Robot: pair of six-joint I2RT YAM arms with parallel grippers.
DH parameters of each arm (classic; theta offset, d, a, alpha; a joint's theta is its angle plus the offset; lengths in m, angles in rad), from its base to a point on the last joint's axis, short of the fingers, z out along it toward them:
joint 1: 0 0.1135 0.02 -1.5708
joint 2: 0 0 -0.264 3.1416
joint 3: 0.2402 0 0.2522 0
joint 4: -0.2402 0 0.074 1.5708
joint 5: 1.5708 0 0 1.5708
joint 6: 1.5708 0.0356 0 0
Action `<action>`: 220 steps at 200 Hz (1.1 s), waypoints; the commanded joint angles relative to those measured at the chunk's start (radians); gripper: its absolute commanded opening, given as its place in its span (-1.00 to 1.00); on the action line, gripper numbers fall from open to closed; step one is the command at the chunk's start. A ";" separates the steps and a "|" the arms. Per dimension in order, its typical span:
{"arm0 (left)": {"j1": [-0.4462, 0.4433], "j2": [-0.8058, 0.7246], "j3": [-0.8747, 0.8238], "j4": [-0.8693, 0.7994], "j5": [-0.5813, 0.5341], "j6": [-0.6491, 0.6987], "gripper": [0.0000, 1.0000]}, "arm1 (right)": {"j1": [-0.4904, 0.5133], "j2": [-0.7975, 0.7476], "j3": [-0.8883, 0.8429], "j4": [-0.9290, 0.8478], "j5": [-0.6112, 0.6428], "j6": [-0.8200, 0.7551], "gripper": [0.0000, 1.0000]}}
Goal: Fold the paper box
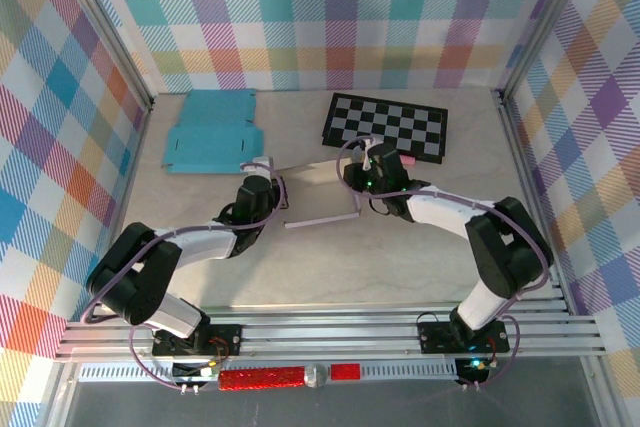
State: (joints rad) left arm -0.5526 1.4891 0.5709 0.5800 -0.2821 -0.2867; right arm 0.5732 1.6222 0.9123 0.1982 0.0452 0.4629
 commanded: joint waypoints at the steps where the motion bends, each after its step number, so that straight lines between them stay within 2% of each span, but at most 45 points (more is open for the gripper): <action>1: -0.022 -0.020 0.015 -0.027 -0.015 0.029 -0.97 | 0.013 -0.064 0.057 -0.149 -0.116 0.034 -0.30; 19: -0.024 -0.023 0.015 -0.037 -0.030 0.036 -1.00 | 0.011 -0.074 0.125 -0.311 -0.219 0.076 -0.05; 47: -0.024 -0.022 0.022 -0.043 -0.035 0.047 -1.00 | 0.010 -0.104 0.167 -0.474 -0.334 0.131 0.08; 52: -0.024 -0.020 0.026 -0.044 -0.034 0.049 -1.00 | 0.010 -0.115 0.165 -0.488 -0.348 0.135 0.17; 106: -0.025 0.004 0.053 -0.055 -0.029 0.055 -1.00 | -0.034 -0.176 0.226 -0.724 -0.378 0.146 0.56; 135: -0.025 0.009 0.058 -0.055 -0.026 0.059 -1.00 | -0.085 -0.150 0.359 -0.887 -0.426 0.168 0.60; 159: -0.024 0.003 0.058 -0.055 -0.028 0.063 -1.00 | -0.130 -0.162 0.448 -0.933 -0.447 0.203 0.61; 183: -0.026 0.003 0.060 -0.060 -0.025 0.064 -1.00 | -0.189 -0.153 0.543 -0.980 -0.402 0.250 0.63; 202: -0.026 0.005 0.060 -0.057 -0.027 0.063 -1.00 | -0.244 -0.072 0.627 -1.064 -0.406 0.296 0.63; 220: -0.026 0.009 0.061 -0.055 -0.026 0.060 -1.00 | -0.279 0.051 0.698 -1.134 -0.461 0.354 0.52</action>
State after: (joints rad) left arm -0.5690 1.4864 0.6064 0.5243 -0.3153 -0.2379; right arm 0.3347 1.5326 1.5440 -0.7910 -0.3649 0.7227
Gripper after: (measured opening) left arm 0.040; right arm 0.786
